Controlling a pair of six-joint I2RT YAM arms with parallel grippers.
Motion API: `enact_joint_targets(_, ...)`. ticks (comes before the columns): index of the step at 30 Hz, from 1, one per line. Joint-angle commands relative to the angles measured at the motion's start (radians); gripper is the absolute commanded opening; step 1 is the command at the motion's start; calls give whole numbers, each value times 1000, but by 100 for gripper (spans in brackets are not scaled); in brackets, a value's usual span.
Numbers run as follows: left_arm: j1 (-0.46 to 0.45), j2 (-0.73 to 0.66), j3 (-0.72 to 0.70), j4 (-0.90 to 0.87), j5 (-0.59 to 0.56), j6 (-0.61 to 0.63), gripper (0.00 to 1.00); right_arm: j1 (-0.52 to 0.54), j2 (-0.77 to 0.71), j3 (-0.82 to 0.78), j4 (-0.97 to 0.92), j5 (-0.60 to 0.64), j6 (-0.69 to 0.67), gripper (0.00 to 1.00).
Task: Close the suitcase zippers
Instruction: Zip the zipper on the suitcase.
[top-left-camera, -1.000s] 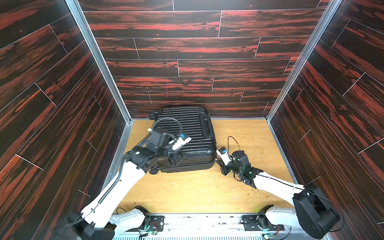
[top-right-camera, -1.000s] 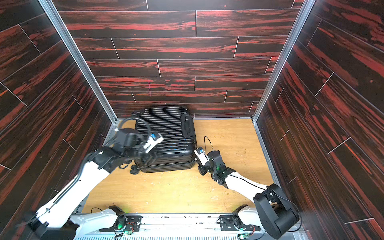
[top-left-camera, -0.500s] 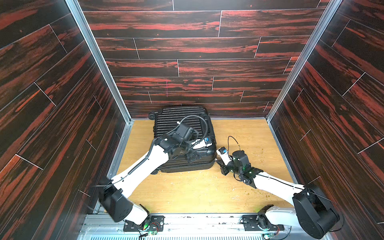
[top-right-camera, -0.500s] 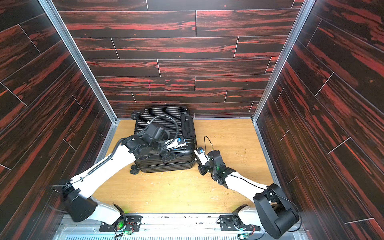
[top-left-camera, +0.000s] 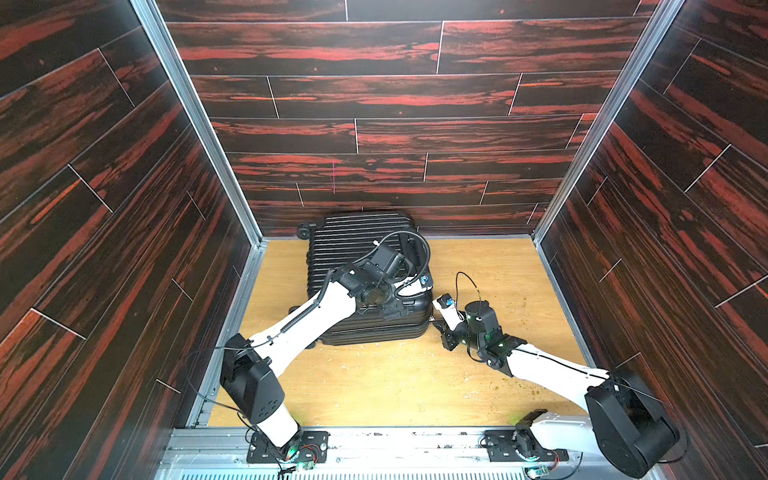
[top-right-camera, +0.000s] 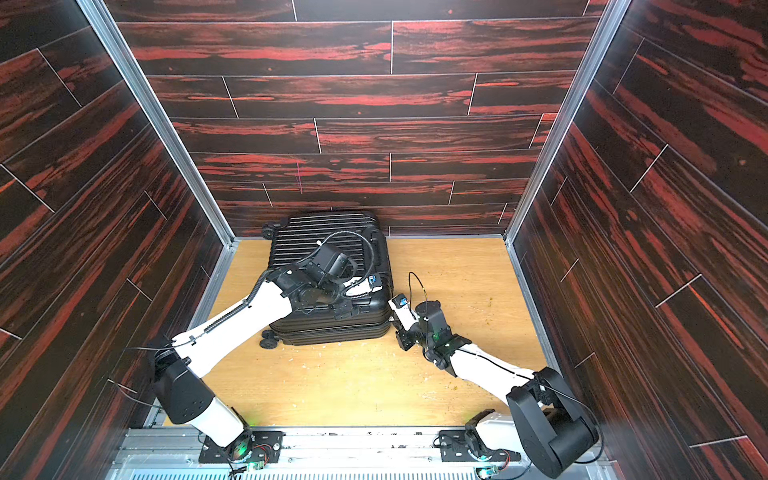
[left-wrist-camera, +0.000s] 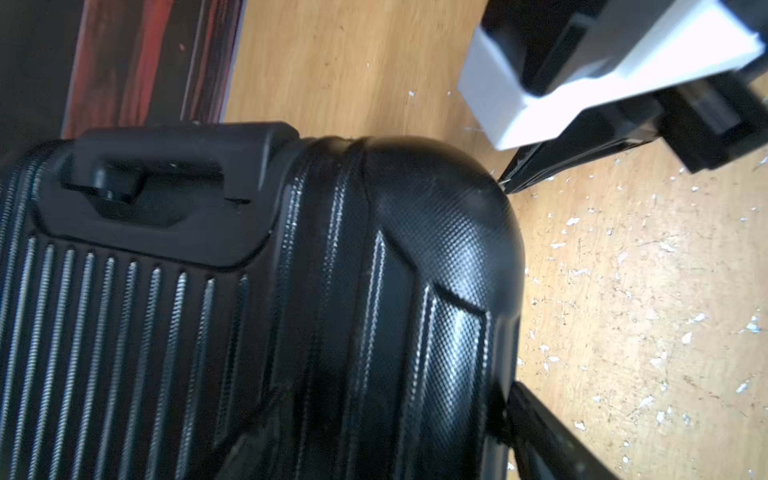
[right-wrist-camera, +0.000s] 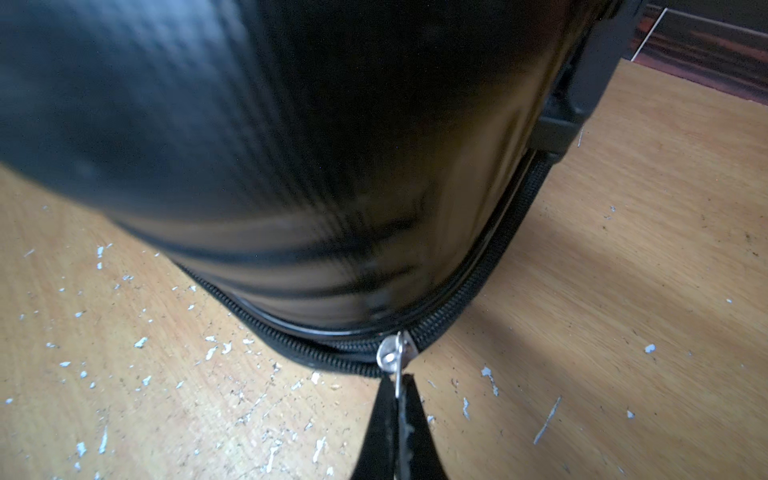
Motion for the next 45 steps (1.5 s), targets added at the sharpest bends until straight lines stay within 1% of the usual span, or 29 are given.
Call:
enact_joint_targets(1, 8, 37, 15, 52, -159, -27, 81, 5, -49, -17, 29, -82, 7, 0)
enact_joint_targets(9, 6, 55, 14, 181, -312, -131, 79, 7, -118, -57, 16, -209, 20, 0)
enact_joint_targets(12, 6, 54, 7, 226, -324, -143, 79, 9, -144, -73, 25, -262, 20, 0)
enact_joint_targets(13, 6, 53, 3, 237, -323, -153, 79, 10, -148, -75, 26, -301, 18, 0)
enact_joint_targets(17, 6, 55, -12, 270, -318, -176, 79, 18, -135, -63, 21, -365, 14, 0)
enact_joint_targets(20, 6, 56, -26, 293, -310, -193, 79, 34, -123, -54, 22, -390, 4, 0)
enact_joint_targets(23, 5, 60, -36, 307, -297, -204, 79, 44, -109, -47, 26, -406, 3, 0)
enact_joint_targets(26, 6, 63, -36, 311, -280, -216, 79, 48, -95, -43, 33, -393, 17, 0)
enact_joint_targets(29, 6, 55, -33, 311, -249, -229, 79, 51, -88, -49, 48, -350, 33, 0)
enact_joint_targets(31, 6, 34, -31, 305, -199, -244, 80, 52, -82, -52, 48, -299, 48, 0)
enact_joint_targets(33, 6, -5, -31, 313, -146, -291, 81, 52, -73, -53, 43, -237, 56, 0)
enact_joint_targets(35, 6, -48, -26, 316, -99, -351, 82, 51, -65, -56, 42, -216, 57, 0)
enact_joint_targets(37, 6, -92, -26, 320, -81, -413, 83, 50, -56, -56, 45, -215, 61, 0)
enact_joint_targets(39, 9, -132, -41, 336, -137, -482, 85, 51, -47, -53, 49, -211, 67, 0)
enact_joint_targets(41, 28, -169, -44, 328, -232, -568, 86, 50, -38, -50, 52, -208, 72, 0)
enact_joint_targets(43, 71, -192, -31, 279, -318, -657, 83, 51, -35, -50, 56, -204, 75, 0)
enact_joint_targets(45, 145, -219, -19, 212, -330, -744, 77, 51, -33, -50, 57, -200, 75, 0)
